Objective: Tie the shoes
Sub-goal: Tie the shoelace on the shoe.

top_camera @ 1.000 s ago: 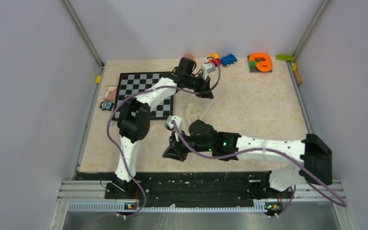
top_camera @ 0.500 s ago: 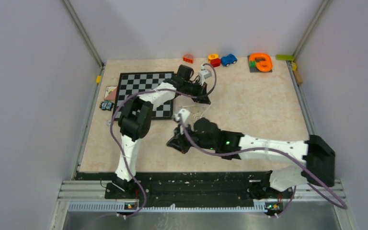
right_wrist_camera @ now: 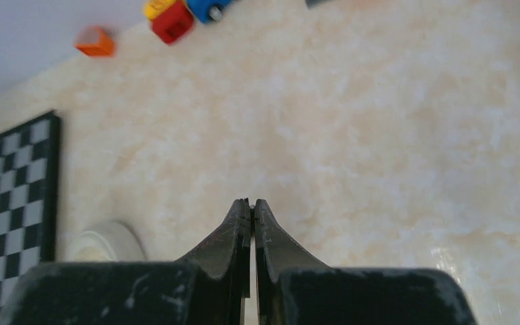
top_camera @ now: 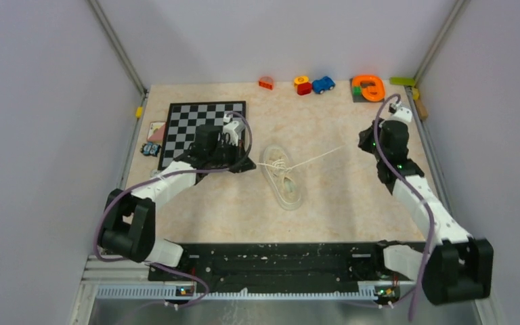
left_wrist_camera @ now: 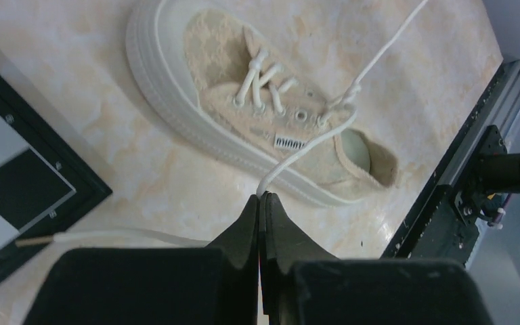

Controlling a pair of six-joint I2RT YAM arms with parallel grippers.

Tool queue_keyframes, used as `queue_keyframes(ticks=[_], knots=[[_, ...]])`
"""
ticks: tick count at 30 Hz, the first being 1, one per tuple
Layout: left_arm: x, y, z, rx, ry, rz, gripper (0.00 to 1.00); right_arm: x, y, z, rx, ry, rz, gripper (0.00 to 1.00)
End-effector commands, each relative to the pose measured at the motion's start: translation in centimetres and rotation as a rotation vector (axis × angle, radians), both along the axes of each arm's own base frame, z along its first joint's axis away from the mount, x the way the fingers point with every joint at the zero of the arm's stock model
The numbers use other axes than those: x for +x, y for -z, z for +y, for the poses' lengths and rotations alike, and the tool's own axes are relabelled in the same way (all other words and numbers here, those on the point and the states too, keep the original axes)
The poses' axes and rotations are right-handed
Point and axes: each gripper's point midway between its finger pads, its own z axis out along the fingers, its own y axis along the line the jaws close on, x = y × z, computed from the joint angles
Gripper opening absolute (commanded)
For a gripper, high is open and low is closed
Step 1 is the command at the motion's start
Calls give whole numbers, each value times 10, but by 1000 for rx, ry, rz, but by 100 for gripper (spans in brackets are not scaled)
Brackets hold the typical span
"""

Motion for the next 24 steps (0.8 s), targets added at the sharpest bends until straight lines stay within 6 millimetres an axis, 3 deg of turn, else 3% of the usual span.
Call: queue_keyframes(ticks=[1,4,9,13,16,19,24], knots=[[-22,15,17,16,-82,86,0,24,38,-25,45,123,146,0],[-42,29,27,-49,-144,166,0,36,71,-46,101,189,207,0],[-47,34,62,-150,-342,208,0,48,117,-32,148,134,307,0],[-48,25,85,-212,-442,190,0,41,138,-56,107,270,340,0],[-53,33,96,-216,-490,205,0,39,143,-67,96,340,359,0],[-60,41,95,-209,-463,221,0,39,145,-72,100,373,361,0],[-67,13,58,-213,-260,151,0,42,131,-35,87,153,313,0]])
